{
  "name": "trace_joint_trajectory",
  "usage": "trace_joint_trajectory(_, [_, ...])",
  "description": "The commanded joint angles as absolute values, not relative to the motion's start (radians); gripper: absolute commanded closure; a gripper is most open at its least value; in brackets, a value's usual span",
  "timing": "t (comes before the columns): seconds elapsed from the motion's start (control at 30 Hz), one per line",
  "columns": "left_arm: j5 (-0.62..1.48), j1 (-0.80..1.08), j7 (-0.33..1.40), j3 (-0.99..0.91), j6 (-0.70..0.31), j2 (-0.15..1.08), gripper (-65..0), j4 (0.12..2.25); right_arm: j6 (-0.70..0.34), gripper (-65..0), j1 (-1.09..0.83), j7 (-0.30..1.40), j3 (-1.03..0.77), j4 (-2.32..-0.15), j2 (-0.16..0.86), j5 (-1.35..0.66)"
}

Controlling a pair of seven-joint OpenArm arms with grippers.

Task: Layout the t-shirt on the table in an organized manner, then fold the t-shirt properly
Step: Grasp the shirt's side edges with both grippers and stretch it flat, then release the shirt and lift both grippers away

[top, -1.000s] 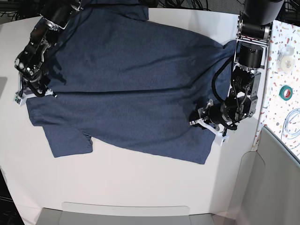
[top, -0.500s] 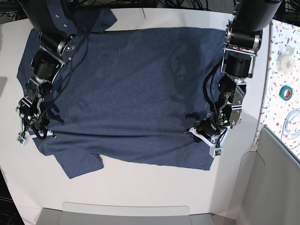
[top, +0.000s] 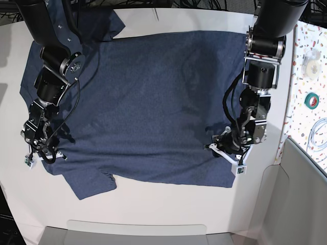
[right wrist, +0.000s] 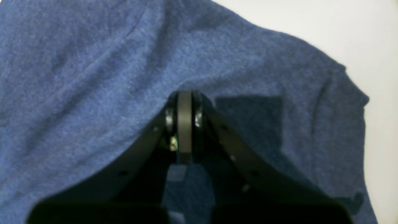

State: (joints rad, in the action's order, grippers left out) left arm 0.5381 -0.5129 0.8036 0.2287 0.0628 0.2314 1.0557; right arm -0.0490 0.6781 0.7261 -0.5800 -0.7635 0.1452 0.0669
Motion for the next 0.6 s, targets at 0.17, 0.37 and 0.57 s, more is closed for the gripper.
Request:
trace_joint_trajectory(0.17, [0.636,-0.516,1.129,-0.038,0.056,0.245,-27.6,1.405,-0.054,-16.8,0.604,0.802,-0.584,-1.115,0.153,0.027])
trace_joint_trajectory(0.37, [0.691,-0.295,1.27,-0.295,0.054,0.248,-27.6,1.732,-0.053,-16.8,0.348,0.961,-0.708,-1.639,0.151,-0.249])
trace_joint_trajectory(0.57, [0.693,-0.015,1.265,-0.565,-0.058,0.249,-27.6,1.914,-0.054,-16.8,0.042,1.056,-1.003,-1.847,0.082,-0.602])
